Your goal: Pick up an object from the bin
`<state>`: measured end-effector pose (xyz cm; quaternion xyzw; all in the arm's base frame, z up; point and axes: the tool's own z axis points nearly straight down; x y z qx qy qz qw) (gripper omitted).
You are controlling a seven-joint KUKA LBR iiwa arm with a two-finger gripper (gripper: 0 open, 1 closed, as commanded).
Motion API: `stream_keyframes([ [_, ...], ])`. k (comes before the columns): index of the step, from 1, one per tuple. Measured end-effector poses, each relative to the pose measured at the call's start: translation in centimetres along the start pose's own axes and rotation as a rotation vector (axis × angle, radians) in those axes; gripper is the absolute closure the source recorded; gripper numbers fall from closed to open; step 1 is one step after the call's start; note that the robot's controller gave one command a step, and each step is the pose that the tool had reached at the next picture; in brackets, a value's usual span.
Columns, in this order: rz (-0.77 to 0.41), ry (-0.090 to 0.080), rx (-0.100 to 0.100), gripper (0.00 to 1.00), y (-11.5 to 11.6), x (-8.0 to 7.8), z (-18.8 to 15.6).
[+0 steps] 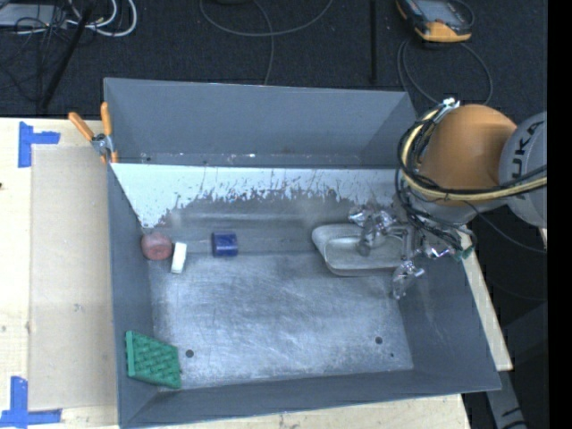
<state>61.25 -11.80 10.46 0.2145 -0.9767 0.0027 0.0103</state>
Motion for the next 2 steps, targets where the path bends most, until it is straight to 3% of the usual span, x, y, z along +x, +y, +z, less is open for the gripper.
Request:
stream_keyframes([
  [1, -0.021, 0.012, 0.009, 0.00, 0.33, -0.53, 0.02],
  [2, 0.100, 0.015, -0.003, 0.00, 0.87, -0.55, 0.02],
])
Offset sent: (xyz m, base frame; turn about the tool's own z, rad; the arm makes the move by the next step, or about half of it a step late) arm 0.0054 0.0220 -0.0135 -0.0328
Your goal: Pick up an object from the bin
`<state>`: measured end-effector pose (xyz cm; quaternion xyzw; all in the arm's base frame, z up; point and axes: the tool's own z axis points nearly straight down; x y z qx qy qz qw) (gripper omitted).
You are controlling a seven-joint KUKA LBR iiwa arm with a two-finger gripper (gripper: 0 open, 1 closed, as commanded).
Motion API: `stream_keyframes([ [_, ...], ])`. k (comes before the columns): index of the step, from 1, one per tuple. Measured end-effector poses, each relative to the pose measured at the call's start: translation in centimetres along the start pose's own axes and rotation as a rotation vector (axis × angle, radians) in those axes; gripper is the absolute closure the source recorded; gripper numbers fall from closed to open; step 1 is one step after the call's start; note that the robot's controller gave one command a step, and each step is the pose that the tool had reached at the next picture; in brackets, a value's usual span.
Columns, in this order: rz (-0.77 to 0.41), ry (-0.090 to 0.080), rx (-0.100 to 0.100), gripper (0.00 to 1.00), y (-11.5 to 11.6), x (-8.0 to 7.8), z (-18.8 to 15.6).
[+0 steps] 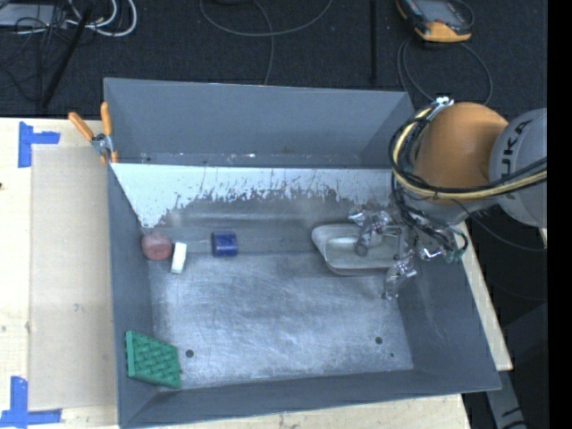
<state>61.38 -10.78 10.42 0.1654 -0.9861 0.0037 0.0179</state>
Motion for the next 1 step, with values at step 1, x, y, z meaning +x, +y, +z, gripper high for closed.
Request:
stream_keyframes([
  [1, -0.005, -0.003, -0.006, 0.00, -0.18, 0.10, 0.01],
])
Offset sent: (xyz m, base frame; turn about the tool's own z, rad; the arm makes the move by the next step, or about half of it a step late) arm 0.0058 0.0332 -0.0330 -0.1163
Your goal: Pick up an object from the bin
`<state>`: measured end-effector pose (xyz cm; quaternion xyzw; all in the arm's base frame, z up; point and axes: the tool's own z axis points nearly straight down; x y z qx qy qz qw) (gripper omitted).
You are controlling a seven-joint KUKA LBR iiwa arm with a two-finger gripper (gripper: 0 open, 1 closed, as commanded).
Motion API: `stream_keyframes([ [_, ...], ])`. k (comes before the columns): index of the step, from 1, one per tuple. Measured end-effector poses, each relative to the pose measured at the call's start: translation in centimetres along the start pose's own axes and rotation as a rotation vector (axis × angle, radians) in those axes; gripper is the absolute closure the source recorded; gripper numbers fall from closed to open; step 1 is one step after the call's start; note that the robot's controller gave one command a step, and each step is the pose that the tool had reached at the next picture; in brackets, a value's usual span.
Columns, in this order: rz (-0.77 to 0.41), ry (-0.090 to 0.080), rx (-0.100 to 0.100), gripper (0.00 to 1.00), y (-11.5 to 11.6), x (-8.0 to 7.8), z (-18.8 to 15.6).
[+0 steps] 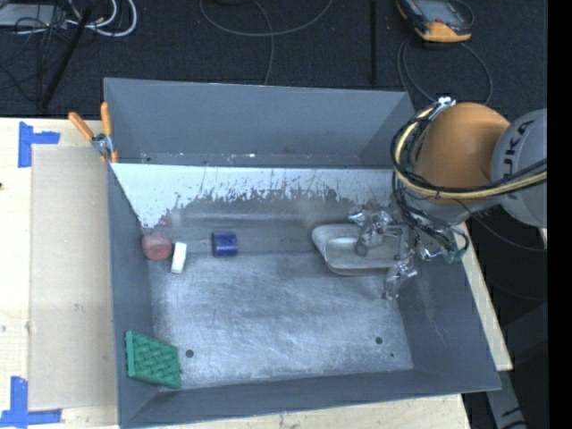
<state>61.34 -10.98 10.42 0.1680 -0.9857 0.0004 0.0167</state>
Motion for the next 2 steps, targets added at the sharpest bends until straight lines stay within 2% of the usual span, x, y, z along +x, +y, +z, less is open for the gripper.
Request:
stream_keyframes([
  [2, 0.016, 0.001, -0.001, 0.00, 0.08, -0.01, 0.00],
])
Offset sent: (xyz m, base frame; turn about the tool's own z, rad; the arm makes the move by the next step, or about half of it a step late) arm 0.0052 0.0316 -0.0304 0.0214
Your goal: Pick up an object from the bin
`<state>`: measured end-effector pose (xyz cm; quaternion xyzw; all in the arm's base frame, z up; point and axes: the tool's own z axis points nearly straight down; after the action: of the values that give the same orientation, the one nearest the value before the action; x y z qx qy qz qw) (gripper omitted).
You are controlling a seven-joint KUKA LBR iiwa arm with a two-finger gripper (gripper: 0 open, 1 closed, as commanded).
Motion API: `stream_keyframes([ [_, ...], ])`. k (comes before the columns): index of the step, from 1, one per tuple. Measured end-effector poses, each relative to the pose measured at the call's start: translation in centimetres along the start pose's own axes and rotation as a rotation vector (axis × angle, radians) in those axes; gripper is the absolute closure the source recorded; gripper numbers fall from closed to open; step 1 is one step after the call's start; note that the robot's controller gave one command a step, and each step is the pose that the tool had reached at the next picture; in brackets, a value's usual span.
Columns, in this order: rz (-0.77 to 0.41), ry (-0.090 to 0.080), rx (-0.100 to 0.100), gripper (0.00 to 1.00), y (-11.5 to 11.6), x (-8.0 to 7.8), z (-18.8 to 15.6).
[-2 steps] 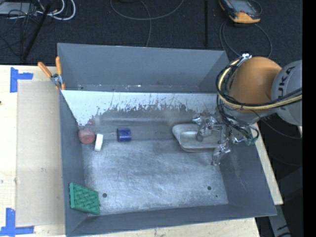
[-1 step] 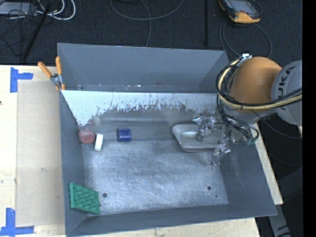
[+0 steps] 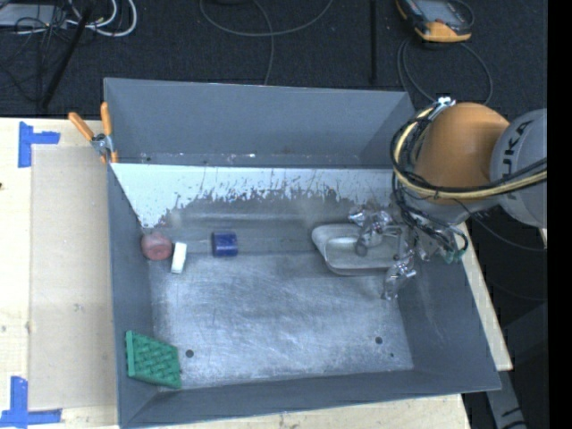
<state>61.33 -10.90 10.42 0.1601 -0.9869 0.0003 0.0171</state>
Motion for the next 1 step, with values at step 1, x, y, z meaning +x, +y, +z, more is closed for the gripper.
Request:
stream_keyframes([
  [1, 0.039, -0.008, 0.009, 0.00, 2.48, -0.47, -0.18],
])
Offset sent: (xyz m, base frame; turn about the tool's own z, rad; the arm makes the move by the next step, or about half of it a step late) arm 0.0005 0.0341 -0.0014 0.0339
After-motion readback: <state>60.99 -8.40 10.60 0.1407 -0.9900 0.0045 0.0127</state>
